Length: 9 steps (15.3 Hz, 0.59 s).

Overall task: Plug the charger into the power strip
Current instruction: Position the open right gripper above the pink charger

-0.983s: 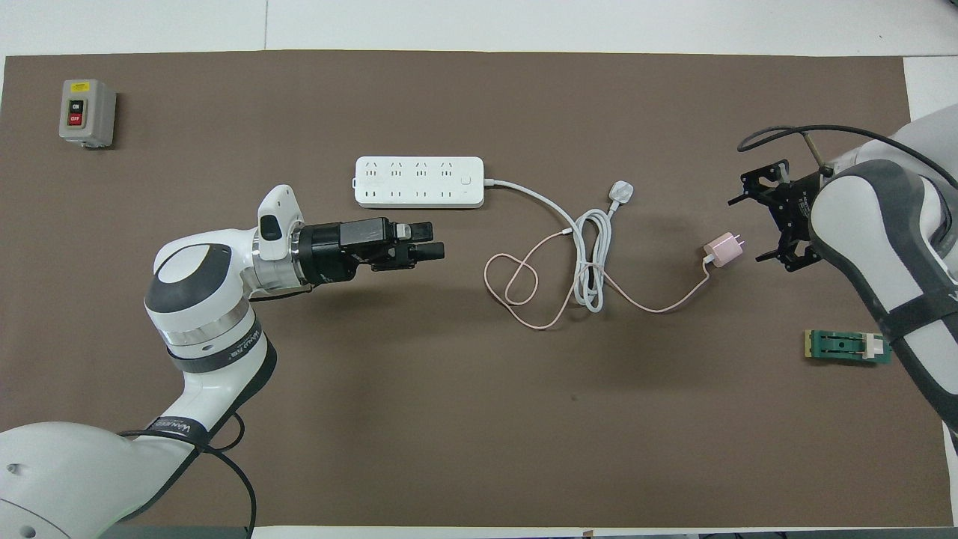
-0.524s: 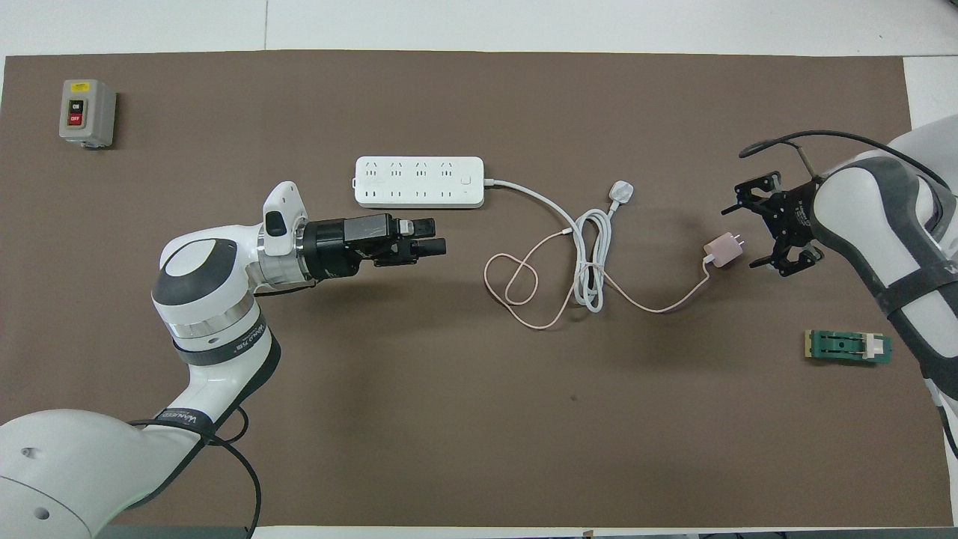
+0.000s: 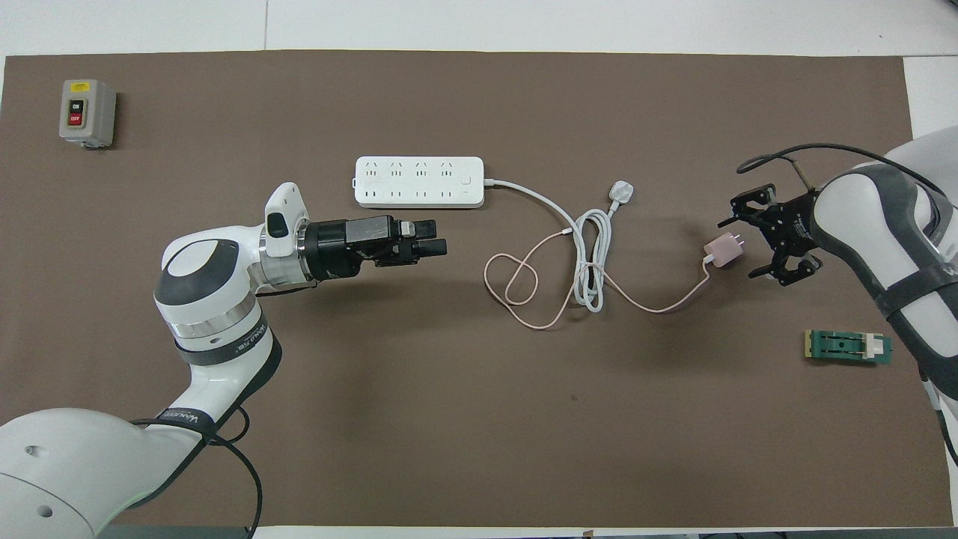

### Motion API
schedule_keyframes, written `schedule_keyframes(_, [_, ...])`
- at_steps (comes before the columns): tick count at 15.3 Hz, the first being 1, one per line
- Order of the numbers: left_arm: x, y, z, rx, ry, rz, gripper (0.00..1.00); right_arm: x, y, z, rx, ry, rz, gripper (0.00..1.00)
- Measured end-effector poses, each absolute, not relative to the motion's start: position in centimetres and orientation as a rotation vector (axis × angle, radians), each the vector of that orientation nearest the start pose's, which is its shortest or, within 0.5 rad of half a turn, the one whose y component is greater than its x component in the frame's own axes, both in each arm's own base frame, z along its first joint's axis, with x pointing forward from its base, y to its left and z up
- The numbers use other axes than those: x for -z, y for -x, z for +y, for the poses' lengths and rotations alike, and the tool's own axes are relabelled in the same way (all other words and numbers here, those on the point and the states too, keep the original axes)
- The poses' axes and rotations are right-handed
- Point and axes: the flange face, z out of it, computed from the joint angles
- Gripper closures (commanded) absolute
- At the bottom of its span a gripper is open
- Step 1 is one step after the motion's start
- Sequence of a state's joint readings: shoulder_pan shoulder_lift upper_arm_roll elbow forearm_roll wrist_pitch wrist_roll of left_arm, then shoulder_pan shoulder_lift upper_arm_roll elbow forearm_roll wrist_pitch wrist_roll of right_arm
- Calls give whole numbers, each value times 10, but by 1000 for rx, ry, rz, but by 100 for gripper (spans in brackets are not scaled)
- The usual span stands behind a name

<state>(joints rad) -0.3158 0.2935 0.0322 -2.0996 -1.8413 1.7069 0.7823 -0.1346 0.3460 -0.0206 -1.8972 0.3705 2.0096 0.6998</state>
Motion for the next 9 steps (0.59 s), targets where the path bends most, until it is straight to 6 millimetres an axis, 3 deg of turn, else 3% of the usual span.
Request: schedule_keyframes(9, [-327, -531, -251, 48, -1505, 59, 0, -280, -602, -76, -383, 2485, 1469, 0])
